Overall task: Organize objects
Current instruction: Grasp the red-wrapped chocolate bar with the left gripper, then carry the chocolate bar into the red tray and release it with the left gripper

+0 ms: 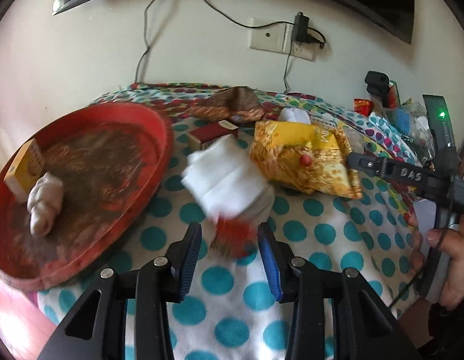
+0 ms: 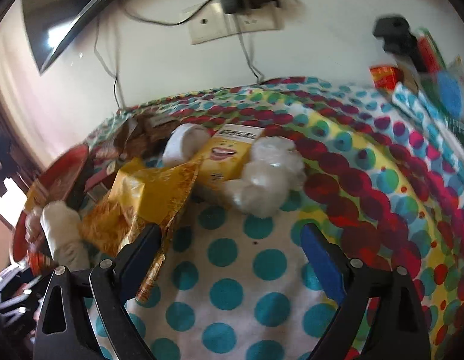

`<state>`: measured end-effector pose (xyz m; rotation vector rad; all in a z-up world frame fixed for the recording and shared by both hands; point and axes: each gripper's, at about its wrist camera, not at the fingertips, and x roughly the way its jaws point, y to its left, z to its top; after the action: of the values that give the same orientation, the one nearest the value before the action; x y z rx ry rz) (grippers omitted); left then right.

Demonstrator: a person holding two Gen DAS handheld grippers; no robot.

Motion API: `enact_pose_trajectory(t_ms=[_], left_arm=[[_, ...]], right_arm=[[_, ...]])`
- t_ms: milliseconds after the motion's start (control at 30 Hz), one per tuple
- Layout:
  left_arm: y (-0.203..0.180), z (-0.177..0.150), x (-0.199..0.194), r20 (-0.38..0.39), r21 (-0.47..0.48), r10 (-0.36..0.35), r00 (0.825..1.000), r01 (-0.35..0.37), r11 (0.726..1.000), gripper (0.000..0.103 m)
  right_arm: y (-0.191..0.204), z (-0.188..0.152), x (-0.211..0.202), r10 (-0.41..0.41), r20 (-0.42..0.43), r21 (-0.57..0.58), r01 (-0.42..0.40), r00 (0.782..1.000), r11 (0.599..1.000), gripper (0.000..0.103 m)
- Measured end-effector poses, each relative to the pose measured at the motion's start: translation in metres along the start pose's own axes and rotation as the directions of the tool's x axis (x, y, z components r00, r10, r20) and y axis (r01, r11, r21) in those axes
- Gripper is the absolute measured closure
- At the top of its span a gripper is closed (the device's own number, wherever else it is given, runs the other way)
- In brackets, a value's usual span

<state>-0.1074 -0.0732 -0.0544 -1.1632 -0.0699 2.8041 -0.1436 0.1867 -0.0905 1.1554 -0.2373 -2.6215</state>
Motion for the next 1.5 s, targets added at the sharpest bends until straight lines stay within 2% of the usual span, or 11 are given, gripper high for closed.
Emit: enact_pose_trajectory(t_ms=[100, 167, 267, 433, 467, 500, 800, 1033, 1233, 1500], left_arm=[[-0.004, 0.003, 0.009, -0.018, 0.027, 0.016, 1.000, -0.015, 1.000, 0.063], [-0.002, 0.002, 0.013, -0.033, 0.015, 0.001, 0.999, 0.000, 1.000, 0.063], [-0.001, -0.005, 0.014, -0.037, 0.023, 0.004, 0.999, -0.003, 1.000, 0.063], [0.007, -0.019, 0.011, -0.019, -0.019, -0.009, 1.000, 0.009, 1.000, 0.064], [0.008, -0.020, 0.010, -0.014, -0.024, -0.010, 1.000, 0.010, 1.000, 0.067], [0.007, -0.020, 0.010, -0.013, -0.026, -0.013, 1.000, 0.013, 1.000, 0.075], [0.003, -0.029, 0.002, -0.017, -0.024, -0.005, 1.000, 0.005, 1.000, 0.076], [-0.001, -0.017, -0.003, -0.014, -0.041, 0.000, 1.000, 0.000, 0.999, 0.076], [-0.015, 0.000, -0.018, 0.016, 0.013, 0.007, 1.000, -0.008, 1.000, 0.076], [-0.001, 0.024, -0.036, 0.050, 0.015, 0.058, 0.997, -0.059, 0.998, 0.076]], right_arm=[[-0.013, 0.001, 0.002, 0.025, -0.007, 0.067, -0.024, 1.000, 0.997, 0.009], [-0.018, 0.001, 0.005, 0.042, -0.020, 0.095, -0.040, 0.999, 0.995, 0.009], [-0.016, 0.001, 0.005, 0.044, -0.016, 0.091, -0.043, 0.999, 0.995, 0.008], [-0.012, 0.002, 0.007, 0.058, -0.024, 0.082, -0.056, 0.998, 0.995, 0.007], [-0.012, 0.003, 0.008, 0.061, -0.024, 0.084, -0.059, 0.998, 0.995, 0.007], [-0.012, 0.003, 0.008, 0.063, -0.023, 0.085, -0.061, 0.998, 0.995, 0.007], [-0.013, 0.003, 0.007, 0.065, -0.023, 0.086, -0.063, 0.998, 0.994, 0.007], [-0.012, 0.002, 0.007, 0.064, -0.023, 0.087, -0.062, 0.998, 0.994, 0.007], [-0.011, 0.002, 0.008, 0.065, -0.023, 0.087, -0.062, 0.998, 0.994, 0.006], [-0.011, 0.002, 0.007, 0.069, -0.022, 0.090, -0.067, 0.997, 0.994, 0.005]])
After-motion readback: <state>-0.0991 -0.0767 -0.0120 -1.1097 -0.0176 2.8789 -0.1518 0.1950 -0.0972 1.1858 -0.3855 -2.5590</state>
